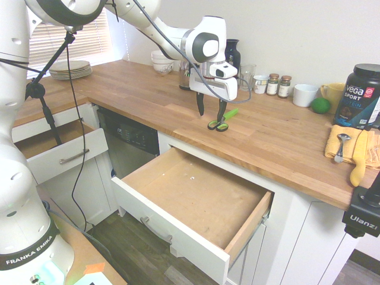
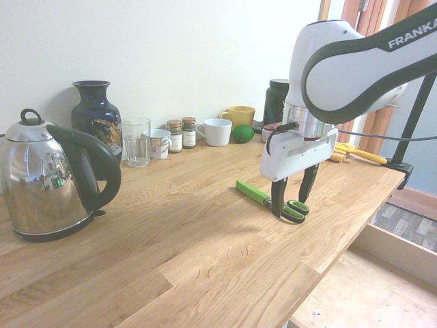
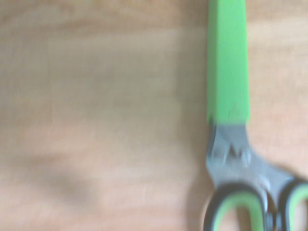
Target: Put scissor in the drawer
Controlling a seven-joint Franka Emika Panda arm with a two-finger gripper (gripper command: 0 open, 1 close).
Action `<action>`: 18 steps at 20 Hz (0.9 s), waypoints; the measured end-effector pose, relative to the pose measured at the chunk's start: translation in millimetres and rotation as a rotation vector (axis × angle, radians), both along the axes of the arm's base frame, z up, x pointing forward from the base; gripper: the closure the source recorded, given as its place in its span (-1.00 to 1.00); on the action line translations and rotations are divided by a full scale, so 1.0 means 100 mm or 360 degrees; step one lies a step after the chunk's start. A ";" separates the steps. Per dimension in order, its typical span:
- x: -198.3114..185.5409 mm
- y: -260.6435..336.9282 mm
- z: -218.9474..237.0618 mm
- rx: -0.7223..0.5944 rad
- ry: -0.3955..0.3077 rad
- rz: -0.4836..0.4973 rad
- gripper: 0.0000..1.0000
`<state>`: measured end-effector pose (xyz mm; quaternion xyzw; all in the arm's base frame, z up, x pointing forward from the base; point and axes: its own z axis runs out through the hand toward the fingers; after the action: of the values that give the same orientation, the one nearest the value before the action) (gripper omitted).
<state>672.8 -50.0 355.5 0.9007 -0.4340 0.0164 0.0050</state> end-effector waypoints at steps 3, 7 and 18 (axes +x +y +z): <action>0.14 -0.06 -0.06 0.0000 -0.0004 -0.0020 -1.00; 0.31 -0.10 -0.02 0.0006 -0.0024 -0.0034 -1.00; 0.56 -0.11 -0.15 0.0010 -0.0022 -0.0039 -1.00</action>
<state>728.7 -60.8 340.8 0.8952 -0.4451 0.0212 -0.0005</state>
